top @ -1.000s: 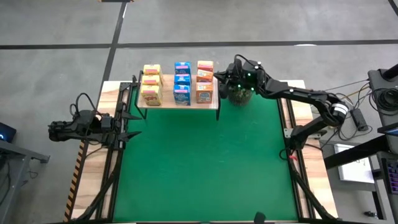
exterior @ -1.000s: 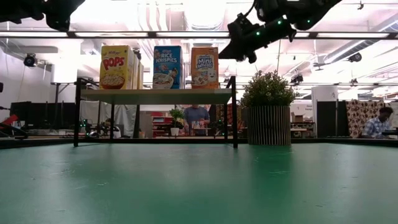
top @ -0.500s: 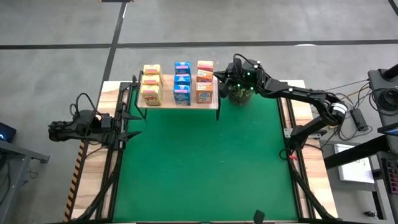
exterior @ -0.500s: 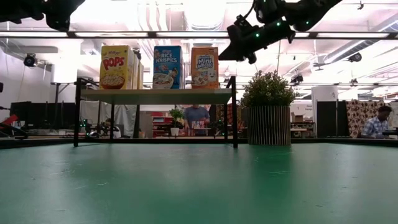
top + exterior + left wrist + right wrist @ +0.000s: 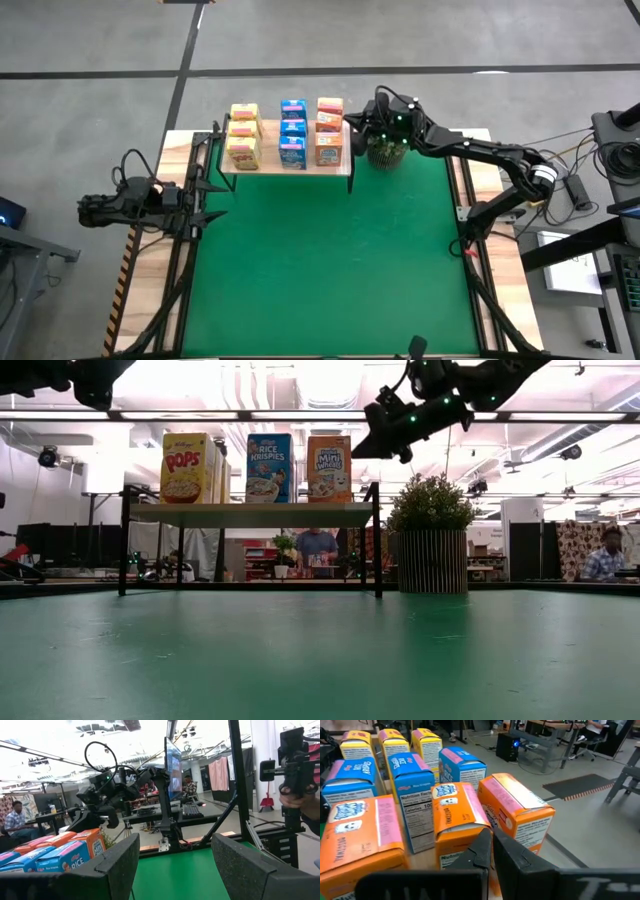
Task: Stack cereal on shelf
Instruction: Adjust the middle orange cereal box on the shelf
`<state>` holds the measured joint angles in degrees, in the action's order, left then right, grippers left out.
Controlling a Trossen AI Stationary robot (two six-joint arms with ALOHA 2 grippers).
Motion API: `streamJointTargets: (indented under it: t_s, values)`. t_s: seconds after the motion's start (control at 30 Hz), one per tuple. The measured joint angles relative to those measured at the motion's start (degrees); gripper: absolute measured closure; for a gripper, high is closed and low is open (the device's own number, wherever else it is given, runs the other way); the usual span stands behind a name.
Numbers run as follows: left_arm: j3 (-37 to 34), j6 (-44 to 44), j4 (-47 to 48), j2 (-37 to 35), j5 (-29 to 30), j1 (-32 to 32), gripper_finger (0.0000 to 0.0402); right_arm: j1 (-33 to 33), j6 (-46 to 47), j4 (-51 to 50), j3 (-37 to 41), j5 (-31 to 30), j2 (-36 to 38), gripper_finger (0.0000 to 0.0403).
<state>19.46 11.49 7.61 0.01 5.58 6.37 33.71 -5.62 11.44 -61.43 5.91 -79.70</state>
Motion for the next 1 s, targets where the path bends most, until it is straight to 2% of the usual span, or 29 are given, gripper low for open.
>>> streamJointTargets:
  t_s: [0.23,0.47,1.0]
  values:
    - [0.0,-0.4,0.0,0.0,0.0,0.0,0.0171,0.2,0.7,-0.2,0.0,0.4,2.0,0.0394]
    - [0.0,-0.4,0.0,0.0,0.0,0.0,0.0171,-1.7,2.4,2.0,0.0,6.1,3.1,0.0394]
    - [0.0,-0.6,0.0,0.0,0.0,0.0,0.0171,-2.7,2.0,3.9,0.0,6.1,-0.4,0.0394]
